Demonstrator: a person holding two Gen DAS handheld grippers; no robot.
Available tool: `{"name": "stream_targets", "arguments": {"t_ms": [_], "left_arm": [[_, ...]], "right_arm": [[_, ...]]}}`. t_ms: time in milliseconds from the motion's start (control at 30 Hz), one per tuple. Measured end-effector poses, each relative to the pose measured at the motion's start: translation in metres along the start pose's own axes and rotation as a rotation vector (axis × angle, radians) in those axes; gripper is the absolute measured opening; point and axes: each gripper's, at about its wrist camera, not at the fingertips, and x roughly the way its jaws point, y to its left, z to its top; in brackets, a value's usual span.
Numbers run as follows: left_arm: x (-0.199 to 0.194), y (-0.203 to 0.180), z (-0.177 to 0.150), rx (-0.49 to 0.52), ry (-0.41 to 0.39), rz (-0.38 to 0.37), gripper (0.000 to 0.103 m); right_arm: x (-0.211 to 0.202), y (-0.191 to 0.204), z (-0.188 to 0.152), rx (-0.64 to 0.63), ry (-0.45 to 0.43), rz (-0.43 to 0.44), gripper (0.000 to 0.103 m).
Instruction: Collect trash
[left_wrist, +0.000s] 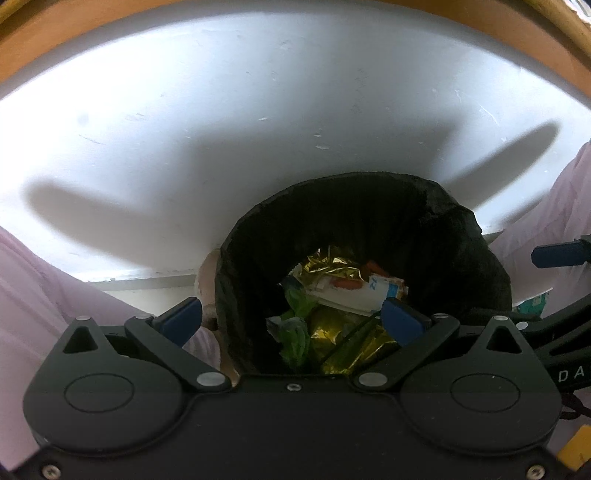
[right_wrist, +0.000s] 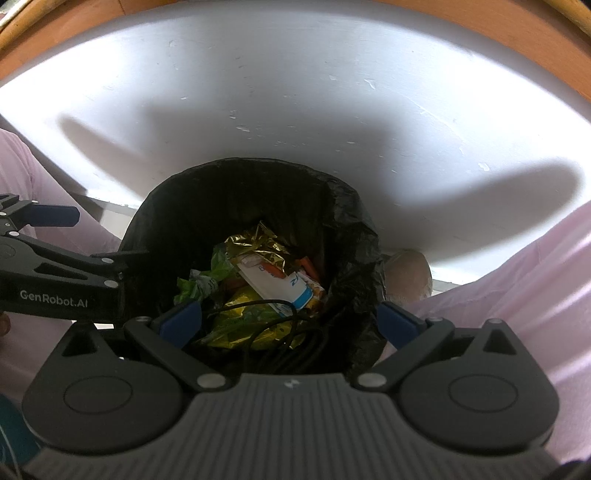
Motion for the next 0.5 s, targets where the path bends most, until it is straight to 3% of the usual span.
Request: {"name": "stream_targets", "arguments": {"t_ms": [500], "left_arm": [[0.0014, -0.0023, -0.0002, 0.013, 0.004, 0.001, 0.103]], "right_arm": [[-0.0002, -0.0004, 0.0002, 0.001, 0.001, 0.001, 0.103]]}}
